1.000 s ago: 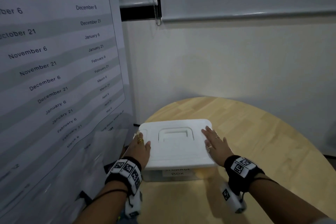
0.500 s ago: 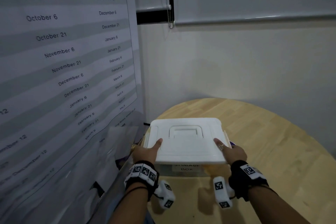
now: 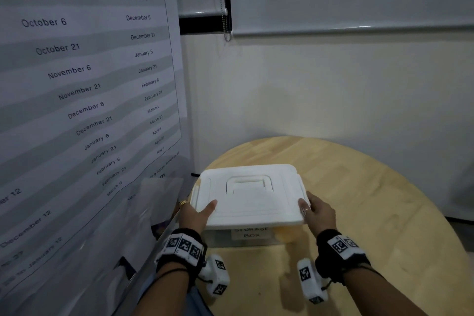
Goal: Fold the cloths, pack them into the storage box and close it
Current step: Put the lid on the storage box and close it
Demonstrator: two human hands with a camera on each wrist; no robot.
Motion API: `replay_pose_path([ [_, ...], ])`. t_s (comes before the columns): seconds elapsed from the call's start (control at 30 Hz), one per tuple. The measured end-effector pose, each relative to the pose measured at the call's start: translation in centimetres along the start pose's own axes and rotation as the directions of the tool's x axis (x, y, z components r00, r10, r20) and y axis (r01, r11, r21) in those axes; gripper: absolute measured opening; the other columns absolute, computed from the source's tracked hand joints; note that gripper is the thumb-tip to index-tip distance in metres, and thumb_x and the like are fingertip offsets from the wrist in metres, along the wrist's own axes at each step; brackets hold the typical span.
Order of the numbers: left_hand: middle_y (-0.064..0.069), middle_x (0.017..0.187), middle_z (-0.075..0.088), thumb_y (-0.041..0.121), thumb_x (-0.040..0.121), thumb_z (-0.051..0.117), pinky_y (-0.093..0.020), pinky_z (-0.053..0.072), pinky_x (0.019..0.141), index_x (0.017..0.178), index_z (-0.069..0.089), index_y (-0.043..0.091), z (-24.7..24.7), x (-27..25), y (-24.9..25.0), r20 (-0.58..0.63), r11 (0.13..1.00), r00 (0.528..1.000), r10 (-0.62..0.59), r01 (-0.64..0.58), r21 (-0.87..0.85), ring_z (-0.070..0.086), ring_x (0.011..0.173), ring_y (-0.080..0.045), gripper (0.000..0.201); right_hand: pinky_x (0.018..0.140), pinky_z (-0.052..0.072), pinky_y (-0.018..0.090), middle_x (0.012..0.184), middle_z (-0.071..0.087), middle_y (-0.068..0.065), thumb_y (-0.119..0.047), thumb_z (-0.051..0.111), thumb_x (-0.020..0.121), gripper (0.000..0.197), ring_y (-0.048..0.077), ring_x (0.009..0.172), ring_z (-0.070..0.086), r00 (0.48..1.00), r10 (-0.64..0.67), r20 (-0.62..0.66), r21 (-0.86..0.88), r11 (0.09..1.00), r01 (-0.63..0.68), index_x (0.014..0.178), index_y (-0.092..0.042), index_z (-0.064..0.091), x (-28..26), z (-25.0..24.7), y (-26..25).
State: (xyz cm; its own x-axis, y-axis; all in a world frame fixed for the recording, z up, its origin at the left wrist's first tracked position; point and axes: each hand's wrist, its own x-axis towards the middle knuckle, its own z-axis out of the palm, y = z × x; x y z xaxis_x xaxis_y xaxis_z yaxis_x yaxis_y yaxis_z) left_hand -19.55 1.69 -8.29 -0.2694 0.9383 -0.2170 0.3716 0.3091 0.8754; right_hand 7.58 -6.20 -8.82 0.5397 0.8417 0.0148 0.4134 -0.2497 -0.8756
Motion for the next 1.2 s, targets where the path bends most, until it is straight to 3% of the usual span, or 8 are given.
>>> replay_pose_path([
  [0.2, -0.021, 0.144, 0.031, 0.045, 0.079, 0.068, -0.054, 0.034, 0.106, 0.140, 0.028, 0.003, 0.4, 0.2, 0.4, -0.015, 0.930, 0.995, 0.102, -0.090, 0.355, 0.034, 0.131, -0.038, 0.084, 0.077, 0.037, 0.025, 0.114, 0.061, 0.008, -0.042, 0.062, 0.082, 0.056, 0.027, 0.111, 0.055, 0.995, 0.028, 0.098, -0.056, 0.998, -0.022, 0.126, -0.009, 0.051, -1.0, 0.5, -1.4],
  [0.3, -0.004, 0.158, -0.009, 0.001, 0.089, 0.044, -0.059, 0.006, 0.113, 0.149, 0.003, 0.032, 2.8, -1.8, 3.1, 0.275, 0.509, 0.862, 0.426, -0.480, 0.715, -0.002, 0.146, -0.029, 0.079, 0.077, 0.036, 0.022, 0.108, 0.060, 0.001, -0.058, 0.060, 0.059, 0.080, 0.023, 0.108, 0.056, 0.998, 0.038, 0.054, 0.071, 0.997, -0.042, 0.126, -0.014, 0.050, -1.4, 1.0, -1.0],
  [0.43, 0.007, 0.159, -0.002, 0.014, 0.093, 0.043, -0.061, 0.005, 0.113, 0.148, 0.010, 0.040, 8.2, -4.0, 7.0, 0.704, 0.330, 0.687, 0.183, -0.717, 0.614, 0.003, 0.146, -0.021, 0.069, 0.078, 0.038, 0.023, 0.116, 0.062, 0.006, -0.051, 0.071, 0.072, 0.072, 0.025, 0.109, 0.056, 0.997, 0.057, 0.060, 0.086, 0.994, -0.062, 0.129, -0.014, 0.047, -1.0, 1.3, -0.4],
  [0.53, -0.009, 0.159, 0.000, 0.057, 0.091, 0.042, -0.053, 0.009, 0.116, 0.150, 0.001, 0.032, 9.8, -3.2, 8.6, 0.765, 0.223, 0.635, 0.105, -0.765, 0.604, 0.005, 0.146, -0.028, 0.076, 0.083, 0.044, 0.030, 0.121, 0.060, 0.008, -0.040, 0.075, 0.074, 0.072, 0.028, 0.115, 0.053, 0.993, 0.102, 0.053, 0.110, 0.988, -0.108, 0.132, -0.011, 0.044, -0.5, 1.8, 0.3],
  [0.83, -0.013, 0.143, 0.023, 0.064, 0.062, 0.073, -0.047, 0.031, 0.103, 0.142, 0.033, 0.017, 13.0, -4.3, 14.4, 0.855, -0.452, 0.493, 0.158, -0.734, 0.507, 0.023, 0.131, -0.031, 0.101, 0.085, 0.040, 0.024, 0.126, 0.057, 0.006, -0.026, 0.075, 0.077, 0.065, 0.022, 0.115, 0.053, 0.993, 0.098, 0.059, 0.314, 0.943, -0.111, 0.134, -0.015, 0.044, -0.7, 1.9, 1.0],
  [1.0, -0.003, 0.159, -0.012, 0.052, 0.060, 0.080, -0.051, 0.003, 0.117, 0.151, -0.007, 0.021, 17.3, -3.9, 16.0, 0.951, -0.549, 0.305, -0.046, -0.803, 0.231, -0.010, 0.146, -0.026, 0.130, 0.096, 0.044, 0.029, 0.130, 0.057, 0.001, -0.028, 0.074, 0.078, 0.069, 0.018, 0.118, 0.053, 0.993, 0.103, 0.053, 0.373, 0.921, -0.115, 0.138, -0.019, 0.043, -0.4, 2.6, 1.9],
  [1.1, -0.006, 0.158, 0.013, 0.043, 0.085, 0.062, -0.046, -0.006, 0.118, 0.150, 0.020, 0.018, 19.5, -2.4, 16.2, 0.950, -0.586, 0.257, -0.181, -0.803, 0.106, 0.003, 0.147, -0.022, 0.082, 0.086, 0.043, 0.020, 0.115, 0.060, -0.008, -0.022, 0.071, 0.081, 0.056, 0.010, 0.104, 0.055, 0.995, 0.074, 0.062, 0.419, 0.903, -0.093, 0.134, -0.021, 0.049, -0.1, 2.3, 2.2],
  [1.2, -0.011, 0.148, 0.037, 0.054, 0.063, 0.078, -0.048, -0.004, 0.118, 0.145, 0.030, 0.015, 19.9, -2.2, 17.2, 0.926, -0.626, 0.178, -0.333, -0.776, -0.076, 0.028, 0.140, -0.021, 0.103, 0.081, 0.045, 0.013, 0.111, 0.062, -0.006, -0.020, 0.068, 0.084, 0.049, 0.009, 0.103, 0.057, 0.997, 0.033, 0.068, 0.411, 0.910, -0.058, 0.131, -0.020, 0.053, 0.1, 1.8, 2.5],
])
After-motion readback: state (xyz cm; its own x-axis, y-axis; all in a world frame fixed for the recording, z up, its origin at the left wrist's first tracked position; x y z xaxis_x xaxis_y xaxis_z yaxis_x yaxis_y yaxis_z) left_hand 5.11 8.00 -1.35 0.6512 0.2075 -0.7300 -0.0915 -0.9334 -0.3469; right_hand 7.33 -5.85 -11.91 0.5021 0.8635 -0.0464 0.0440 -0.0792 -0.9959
